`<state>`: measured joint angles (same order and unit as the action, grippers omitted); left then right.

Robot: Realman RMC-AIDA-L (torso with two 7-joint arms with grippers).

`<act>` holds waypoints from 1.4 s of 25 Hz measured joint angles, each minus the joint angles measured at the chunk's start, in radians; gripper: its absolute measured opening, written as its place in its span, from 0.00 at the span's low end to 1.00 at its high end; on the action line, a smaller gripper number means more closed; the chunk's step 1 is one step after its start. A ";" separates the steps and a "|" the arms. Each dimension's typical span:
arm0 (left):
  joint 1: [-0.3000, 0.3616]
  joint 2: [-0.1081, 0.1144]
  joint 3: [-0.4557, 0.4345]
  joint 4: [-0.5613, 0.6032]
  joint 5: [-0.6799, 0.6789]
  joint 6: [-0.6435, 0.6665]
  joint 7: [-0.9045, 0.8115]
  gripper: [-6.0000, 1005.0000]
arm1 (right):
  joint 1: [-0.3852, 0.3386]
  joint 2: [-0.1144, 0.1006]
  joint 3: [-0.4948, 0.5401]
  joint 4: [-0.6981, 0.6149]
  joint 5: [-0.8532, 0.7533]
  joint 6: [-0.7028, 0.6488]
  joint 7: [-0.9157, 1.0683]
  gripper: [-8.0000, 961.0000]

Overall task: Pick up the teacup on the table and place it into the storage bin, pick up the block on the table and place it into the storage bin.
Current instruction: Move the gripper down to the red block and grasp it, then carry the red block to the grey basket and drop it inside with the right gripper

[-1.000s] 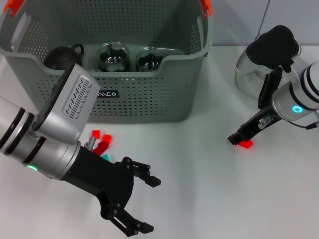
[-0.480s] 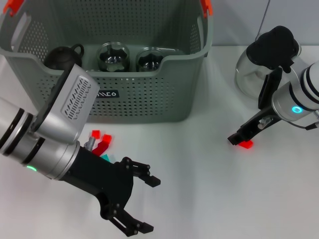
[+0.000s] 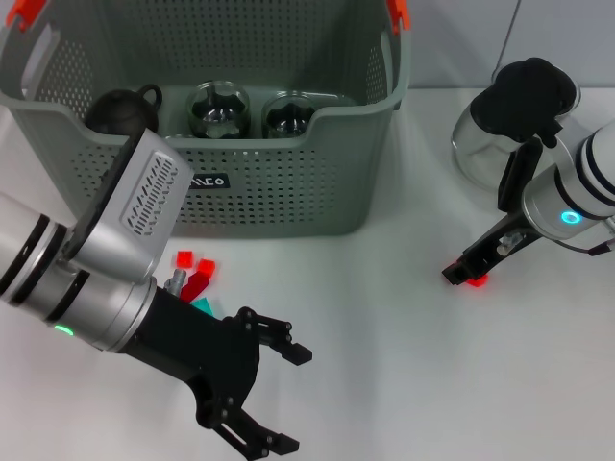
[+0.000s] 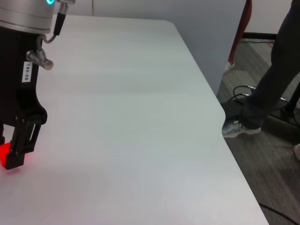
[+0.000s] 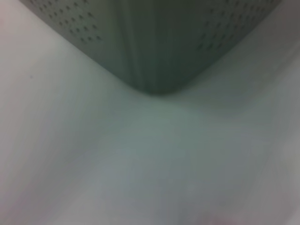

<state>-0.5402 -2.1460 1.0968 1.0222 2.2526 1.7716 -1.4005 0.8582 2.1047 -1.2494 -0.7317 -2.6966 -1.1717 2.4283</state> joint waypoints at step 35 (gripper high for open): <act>0.138 -0.002 -0.228 0.000 0.001 0.006 -0.005 0.93 | -0.002 -0.005 0.015 -0.426 0.381 -0.364 -0.116 0.34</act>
<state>-0.4021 -2.1475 0.8690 1.0226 2.2534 1.7773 -1.4058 0.8567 2.0998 -1.2349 -1.1575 -2.3156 -1.5358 2.3127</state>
